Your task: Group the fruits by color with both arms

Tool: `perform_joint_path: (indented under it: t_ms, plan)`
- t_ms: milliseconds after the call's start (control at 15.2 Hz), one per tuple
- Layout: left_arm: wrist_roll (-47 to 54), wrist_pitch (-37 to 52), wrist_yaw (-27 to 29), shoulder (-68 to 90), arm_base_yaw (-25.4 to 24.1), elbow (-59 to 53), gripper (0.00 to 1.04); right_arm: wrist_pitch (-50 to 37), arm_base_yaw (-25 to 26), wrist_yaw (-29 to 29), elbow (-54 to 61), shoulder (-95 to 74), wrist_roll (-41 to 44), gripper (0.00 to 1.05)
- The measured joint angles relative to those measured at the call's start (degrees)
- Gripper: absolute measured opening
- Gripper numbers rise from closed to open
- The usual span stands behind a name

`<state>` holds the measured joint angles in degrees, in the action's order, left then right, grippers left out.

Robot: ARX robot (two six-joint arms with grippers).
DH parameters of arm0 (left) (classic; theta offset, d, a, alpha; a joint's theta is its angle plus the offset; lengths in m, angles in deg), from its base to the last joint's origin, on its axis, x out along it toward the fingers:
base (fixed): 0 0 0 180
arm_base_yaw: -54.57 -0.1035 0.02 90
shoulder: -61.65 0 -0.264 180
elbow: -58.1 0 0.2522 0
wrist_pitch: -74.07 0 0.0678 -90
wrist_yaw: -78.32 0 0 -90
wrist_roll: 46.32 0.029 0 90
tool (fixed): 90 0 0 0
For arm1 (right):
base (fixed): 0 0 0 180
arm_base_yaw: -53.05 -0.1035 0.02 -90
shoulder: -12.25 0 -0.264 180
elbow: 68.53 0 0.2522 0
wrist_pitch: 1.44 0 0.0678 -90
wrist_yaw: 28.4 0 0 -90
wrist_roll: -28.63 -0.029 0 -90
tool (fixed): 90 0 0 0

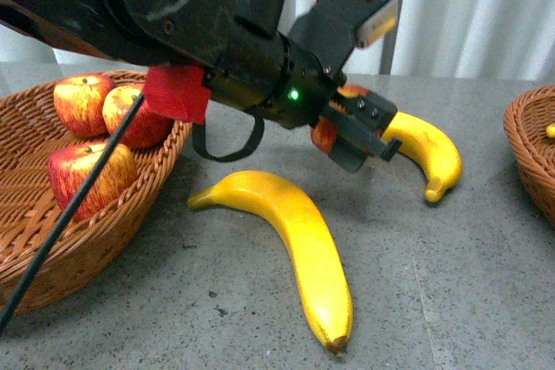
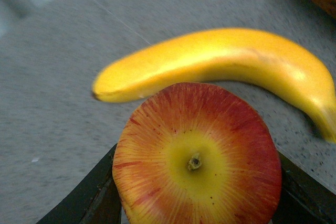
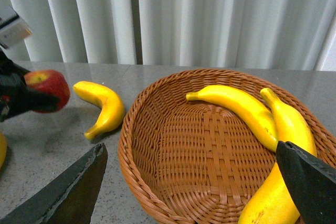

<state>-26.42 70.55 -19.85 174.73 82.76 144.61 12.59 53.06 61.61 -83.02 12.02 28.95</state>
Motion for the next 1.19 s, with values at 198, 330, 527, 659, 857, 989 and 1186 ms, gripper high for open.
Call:
perform_joint_path:
  t_ms: [198, 330, 527, 659, 857, 989, 1186]
  plan:
    - [-6.8, 9.3, 9.1, -12.4, -1.9, -8.0, 0.66, 0.0, 0.0, 0.0, 0.0, 0.0, 0.0, 0.98]
    - [-10.9, 11.8, 14.3, -20.0, -4.6, -13.2, 0.66, 0.0, 0.0, 0.0, 0.0, 0.0, 0.0, 0.98]
    - [-18.1, 12.3, 25.2, -28.4, -13.7, -24.0, 0.66, 0.0, 0.0, 0.0, 0.0, 0.0, 0.0, 0.98]
    - [-21.7, 11.1, 25.5, -29.8, -17.4, -28.2, 0.66, 0.0, 0.0, 0.0, 0.0, 0.0, 0.0, 0.98]
    - [-27.8, 11.9, 27.6, -33.1, -20.2, -33.6, 0.66, 0.0, 0.0, 0.0, 0.0, 0.0, 0.0, 0.98]
    - [-29.9, 12.0, 27.8, -33.7, -20.9, -35.4, 0.68, 0.0, 0.0, 0.0, 0.0, 0.0, 0.0, 0.98]
    - [-30.5, 11.7, 28.8, -36.3, -21.7, -37.1, 1.0, 0.0, 0.0, 0.0, 0.0, 0.0, 0.0, 0.98]
